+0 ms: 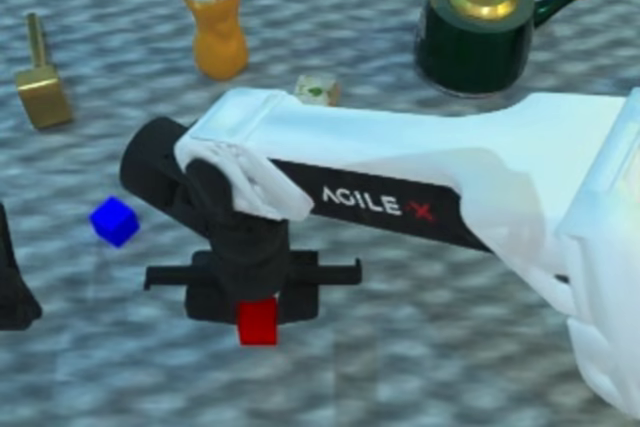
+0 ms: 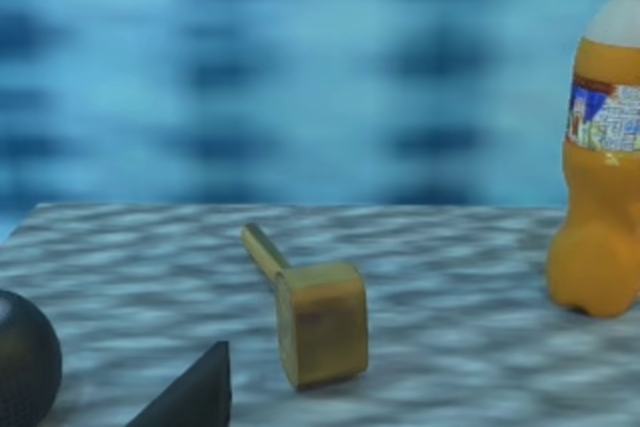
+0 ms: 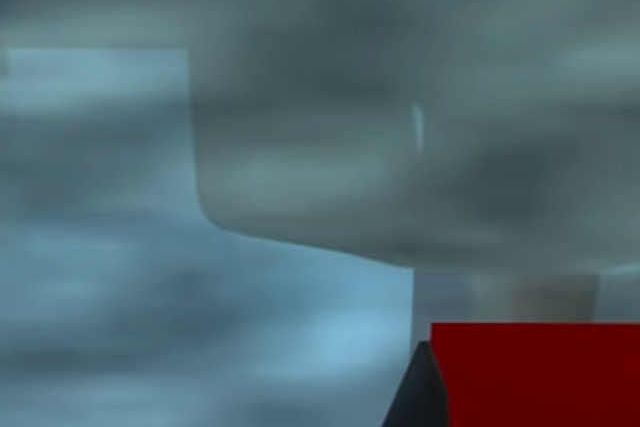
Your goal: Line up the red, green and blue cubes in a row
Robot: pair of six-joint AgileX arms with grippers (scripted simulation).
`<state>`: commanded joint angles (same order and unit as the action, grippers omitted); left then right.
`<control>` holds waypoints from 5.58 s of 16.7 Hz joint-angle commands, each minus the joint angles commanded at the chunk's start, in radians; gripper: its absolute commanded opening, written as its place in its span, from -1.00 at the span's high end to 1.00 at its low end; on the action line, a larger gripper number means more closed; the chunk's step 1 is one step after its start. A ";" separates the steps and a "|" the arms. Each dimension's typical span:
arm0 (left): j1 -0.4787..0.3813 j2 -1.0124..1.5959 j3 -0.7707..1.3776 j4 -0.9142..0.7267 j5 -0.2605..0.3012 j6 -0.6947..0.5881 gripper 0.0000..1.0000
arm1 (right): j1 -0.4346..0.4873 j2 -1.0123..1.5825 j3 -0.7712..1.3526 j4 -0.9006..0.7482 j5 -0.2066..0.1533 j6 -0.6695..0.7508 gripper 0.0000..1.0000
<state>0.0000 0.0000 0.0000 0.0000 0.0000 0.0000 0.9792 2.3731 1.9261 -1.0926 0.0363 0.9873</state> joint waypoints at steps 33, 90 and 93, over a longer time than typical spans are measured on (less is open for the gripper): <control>0.000 0.000 0.000 0.000 0.000 0.000 -1.00 | 0.000 -0.036 0.209 -0.246 -0.001 -0.010 -1.00; 0.000 0.000 0.000 0.000 0.000 0.000 -1.00 | -0.457 0.093 0.006 0.056 -0.030 -1.135 1.00; 0.000 0.000 0.000 0.000 0.000 0.000 -1.00 | -0.455 0.054 0.017 0.046 -0.036 -1.131 1.00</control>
<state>0.0000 0.0000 0.0000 0.0000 0.0000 0.0000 0.5242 2.4274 1.9426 -1.0467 -0.0002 -0.1435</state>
